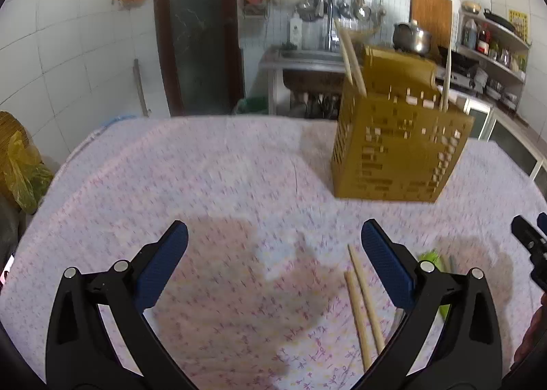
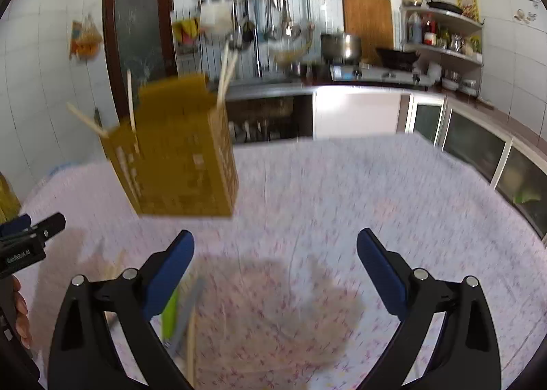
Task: Organize utensils
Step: 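Withdraw both open grippers from the holder toward the table, then grasp a chopstick and blue-handled spoon with the right gripper while the left grasps a chopstick, then lift both held utensils over the yellow holder and open both grippers to drop them in, then withdraw both open grippers from the holder toward the table, then grasp a wooden chopstick with the right gripper while the left gripper grasps another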
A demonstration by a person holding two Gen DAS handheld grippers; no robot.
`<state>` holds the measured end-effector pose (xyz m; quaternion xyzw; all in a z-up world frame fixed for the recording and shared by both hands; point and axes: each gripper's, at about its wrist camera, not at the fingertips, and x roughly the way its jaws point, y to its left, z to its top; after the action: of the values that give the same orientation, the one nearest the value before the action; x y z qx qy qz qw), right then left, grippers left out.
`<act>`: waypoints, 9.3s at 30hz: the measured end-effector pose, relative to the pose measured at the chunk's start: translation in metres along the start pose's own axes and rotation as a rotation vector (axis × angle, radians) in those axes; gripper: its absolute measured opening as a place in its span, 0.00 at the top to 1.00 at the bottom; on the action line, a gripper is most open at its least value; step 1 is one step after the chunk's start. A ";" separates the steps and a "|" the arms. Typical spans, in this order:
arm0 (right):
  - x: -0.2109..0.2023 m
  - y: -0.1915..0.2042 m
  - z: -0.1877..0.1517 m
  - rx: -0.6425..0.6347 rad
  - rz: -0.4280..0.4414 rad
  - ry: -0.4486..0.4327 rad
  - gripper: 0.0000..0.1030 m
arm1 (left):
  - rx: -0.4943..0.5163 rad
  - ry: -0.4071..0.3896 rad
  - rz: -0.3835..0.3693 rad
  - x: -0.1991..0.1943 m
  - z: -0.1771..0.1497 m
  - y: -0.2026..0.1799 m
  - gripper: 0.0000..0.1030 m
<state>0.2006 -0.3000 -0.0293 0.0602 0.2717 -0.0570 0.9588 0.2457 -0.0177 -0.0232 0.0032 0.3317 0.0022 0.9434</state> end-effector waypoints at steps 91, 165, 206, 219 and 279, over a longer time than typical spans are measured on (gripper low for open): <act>-0.032 0.033 -0.003 0.000 0.139 -0.037 0.93 | 0.072 -0.168 -0.144 -0.064 -0.003 -0.038 0.95; -0.045 0.024 0.066 -0.013 0.022 -0.196 0.93 | -0.002 0.099 -0.119 0.054 0.041 0.001 0.95; -0.017 0.064 0.198 0.030 0.132 -0.367 0.93 | -0.065 -0.588 -0.253 -0.058 0.209 -0.065 0.96; 0.024 0.055 0.161 -0.004 0.067 -0.217 0.35 | -0.086 -0.420 -0.182 -0.029 0.178 -0.034 0.19; 0.042 0.050 -0.028 -0.113 0.046 0.281 0.82 | 0.116 0.228 -0.095 0.056 -0.024 -0.075 0.51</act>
<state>0.2290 -0.2503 -0.0708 0.0198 0.4044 -0.0107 0.9143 0.2750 -0.0921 -0.0772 0.0418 0.4361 -0.0611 0.8968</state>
